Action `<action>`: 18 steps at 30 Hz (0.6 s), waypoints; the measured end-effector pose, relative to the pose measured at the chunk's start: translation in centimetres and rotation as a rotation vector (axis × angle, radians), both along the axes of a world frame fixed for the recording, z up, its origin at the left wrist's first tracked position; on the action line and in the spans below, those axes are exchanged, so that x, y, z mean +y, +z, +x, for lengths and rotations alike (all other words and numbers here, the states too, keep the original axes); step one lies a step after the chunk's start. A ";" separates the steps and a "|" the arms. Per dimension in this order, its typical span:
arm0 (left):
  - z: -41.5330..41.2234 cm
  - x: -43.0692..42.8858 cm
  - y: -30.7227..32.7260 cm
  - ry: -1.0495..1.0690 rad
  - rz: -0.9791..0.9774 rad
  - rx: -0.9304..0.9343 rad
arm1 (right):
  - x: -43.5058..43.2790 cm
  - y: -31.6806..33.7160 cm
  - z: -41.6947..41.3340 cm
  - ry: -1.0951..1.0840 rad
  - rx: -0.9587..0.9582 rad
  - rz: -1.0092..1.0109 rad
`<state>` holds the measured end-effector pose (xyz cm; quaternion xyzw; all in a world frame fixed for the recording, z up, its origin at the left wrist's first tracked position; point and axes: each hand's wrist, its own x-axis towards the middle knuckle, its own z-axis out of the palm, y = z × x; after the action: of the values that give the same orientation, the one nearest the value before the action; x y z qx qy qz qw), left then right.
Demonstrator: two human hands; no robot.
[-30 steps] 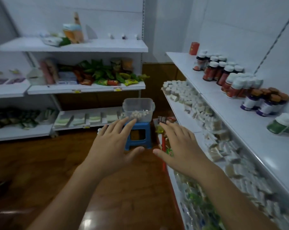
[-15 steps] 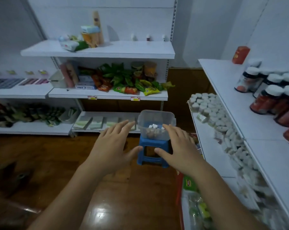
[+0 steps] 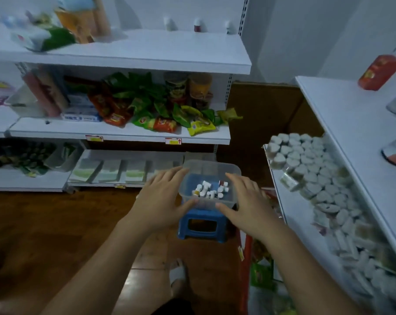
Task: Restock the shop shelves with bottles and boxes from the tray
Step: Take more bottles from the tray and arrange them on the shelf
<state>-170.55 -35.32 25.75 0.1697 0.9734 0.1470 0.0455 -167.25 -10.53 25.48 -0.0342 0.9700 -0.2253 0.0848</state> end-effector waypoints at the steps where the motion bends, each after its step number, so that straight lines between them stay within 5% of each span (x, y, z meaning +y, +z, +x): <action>1: -2.7 0.0 -1.2 -0.012 0.002 -0.048 | -0.1 -1.0 -2.4 -0.013 -0.035 -0.006; 11: -21.1 2.9 -17.1 -0.079 0.017 -0.551 | 0.6 -18.2 -19.6 -0.278 -0.428 -0.296; 18: -26.6 7.8 -31.7 -0.073 -0.065 -0.857 | 1.5 -34.1 -25.4 -0.225 -0.731 -0.246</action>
<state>-197.10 -27.47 -5.96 0.1260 0.8640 0.1717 0.4562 -192.67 -9.04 -8.59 0.1446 0.8394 -0.3449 0.3944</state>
